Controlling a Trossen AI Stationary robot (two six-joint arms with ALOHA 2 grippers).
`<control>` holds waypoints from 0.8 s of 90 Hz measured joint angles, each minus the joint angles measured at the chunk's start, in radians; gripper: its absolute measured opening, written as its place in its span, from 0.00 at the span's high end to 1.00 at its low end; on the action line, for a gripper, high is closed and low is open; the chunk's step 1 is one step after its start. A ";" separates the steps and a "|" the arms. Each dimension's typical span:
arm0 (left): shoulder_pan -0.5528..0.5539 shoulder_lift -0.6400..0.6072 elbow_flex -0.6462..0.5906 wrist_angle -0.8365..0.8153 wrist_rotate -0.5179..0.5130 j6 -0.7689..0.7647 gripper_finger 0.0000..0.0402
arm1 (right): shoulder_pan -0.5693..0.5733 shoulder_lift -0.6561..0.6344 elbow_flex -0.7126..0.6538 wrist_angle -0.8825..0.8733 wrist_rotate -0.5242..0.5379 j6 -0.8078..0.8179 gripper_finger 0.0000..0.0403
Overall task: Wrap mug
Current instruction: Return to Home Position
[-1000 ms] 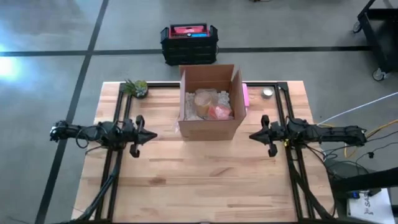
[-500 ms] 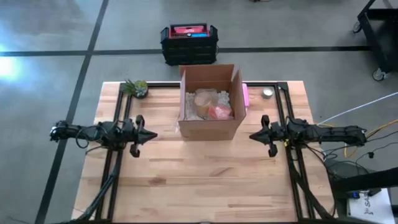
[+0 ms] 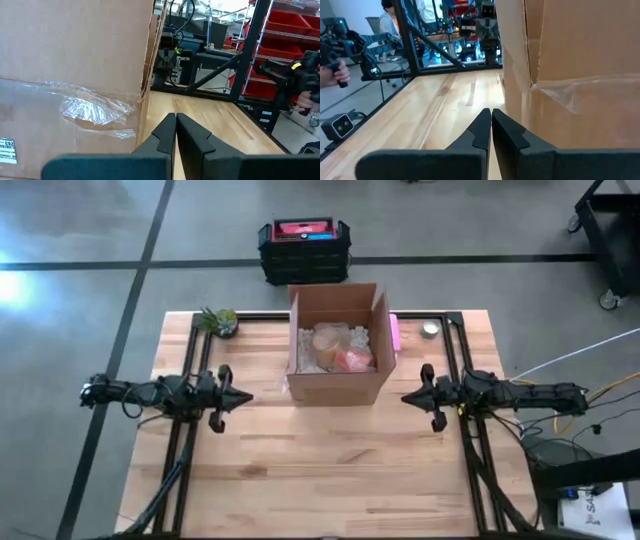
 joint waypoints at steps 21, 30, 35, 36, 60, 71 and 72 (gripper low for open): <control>0.000 0.001 0.000 -0.001 0.000 0.001 1.00 | 0.000 -0.043 0.000 -0.003 0.017 -0.015 1.00; 0.000 0.000 0.000 -0.001 0.000 0.001 1.00 | 0.000 -0.047 0.000 -0.003 0.017 -0.015 1.00; 0.000 0.002 0.000 -0.001 0.000 0.001 1.00 | 0.000 -0.047 0.000 -0.003 0.016 -0.017 1.00; 0.000 0.002 0.000 -0.001 0.000 0.001 1.00 | 0.000 -0.047 0.000 -0.003 0.016 -0.018 1.00; 0.000 0.000 0.000 -0.002 0.005 0.006 1.00 | 0.020 -0.046 0.000 -0.007 0.038 -0.024 1.00; 0.000 0.000 0.000 -0.003 0.006 0.012 1.00 | 0.020 -0.047 0.000 -0.018 0.107 -0.026 1.00; 0.000 0.000 0.000 -0.003 0.006 0.012 1.00 | 0.020 -0.047 0.000 -0.018 0.107 -0.026 1.00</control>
